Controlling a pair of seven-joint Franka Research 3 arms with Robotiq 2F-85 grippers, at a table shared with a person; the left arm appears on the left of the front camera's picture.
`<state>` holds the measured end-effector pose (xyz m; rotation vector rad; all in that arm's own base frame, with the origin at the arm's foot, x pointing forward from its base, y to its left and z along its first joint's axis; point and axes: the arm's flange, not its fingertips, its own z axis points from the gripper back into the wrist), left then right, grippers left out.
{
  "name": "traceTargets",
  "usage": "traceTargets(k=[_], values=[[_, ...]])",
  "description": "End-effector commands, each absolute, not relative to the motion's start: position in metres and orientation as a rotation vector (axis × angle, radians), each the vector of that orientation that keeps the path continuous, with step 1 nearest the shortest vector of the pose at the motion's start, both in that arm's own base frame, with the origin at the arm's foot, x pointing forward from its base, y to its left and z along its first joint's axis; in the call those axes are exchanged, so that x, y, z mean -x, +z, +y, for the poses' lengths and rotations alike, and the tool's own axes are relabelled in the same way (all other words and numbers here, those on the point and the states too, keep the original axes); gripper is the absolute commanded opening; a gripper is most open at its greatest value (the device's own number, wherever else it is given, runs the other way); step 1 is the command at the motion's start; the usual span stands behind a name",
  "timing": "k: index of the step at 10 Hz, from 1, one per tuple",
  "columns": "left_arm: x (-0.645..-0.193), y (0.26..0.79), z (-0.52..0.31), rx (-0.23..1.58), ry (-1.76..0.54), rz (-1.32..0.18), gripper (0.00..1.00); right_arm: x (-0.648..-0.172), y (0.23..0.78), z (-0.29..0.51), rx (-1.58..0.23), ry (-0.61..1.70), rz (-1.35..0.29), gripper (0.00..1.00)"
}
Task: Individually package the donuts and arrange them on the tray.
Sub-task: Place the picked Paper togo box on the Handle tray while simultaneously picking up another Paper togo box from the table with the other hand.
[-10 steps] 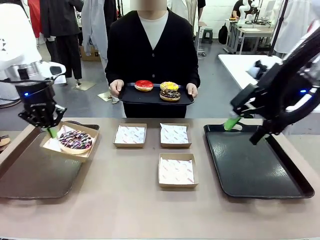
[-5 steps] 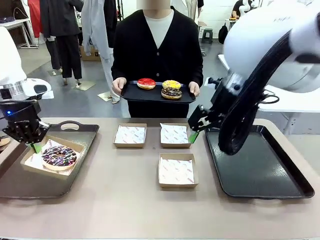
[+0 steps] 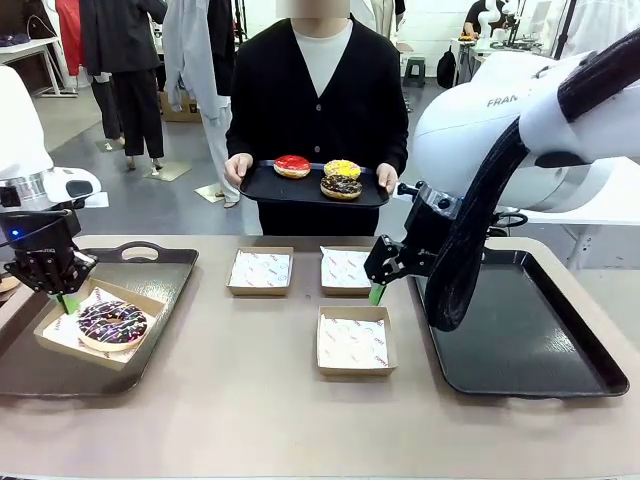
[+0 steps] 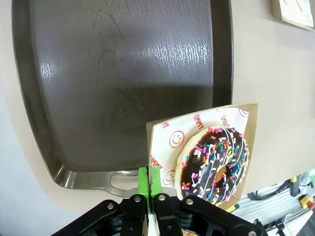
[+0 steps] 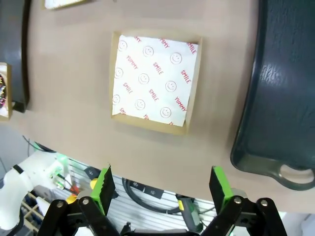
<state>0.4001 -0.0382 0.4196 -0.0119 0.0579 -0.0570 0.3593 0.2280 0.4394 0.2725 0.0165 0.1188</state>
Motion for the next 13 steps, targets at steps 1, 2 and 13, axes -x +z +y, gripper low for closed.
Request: traceTargets(k=[1,2,13], values=[[-0.400,0.420,-0.039,0.017,-0.055,0.058,0.01,-0.356,0.438,0.230,-0.262,0.120,0.014,1.00],[-0.400,0.420,-0.039,0.017,-0.055,0.058,0.01,-0.356,0.438,0.230,-0.262,0.120,0.014,1.00],[-0.387,0.415,-0.025,-0.004,-0.044,0.004,0.01,-0.364,0.392,0.251,-0.093,0.056,-0.037,1.00]])
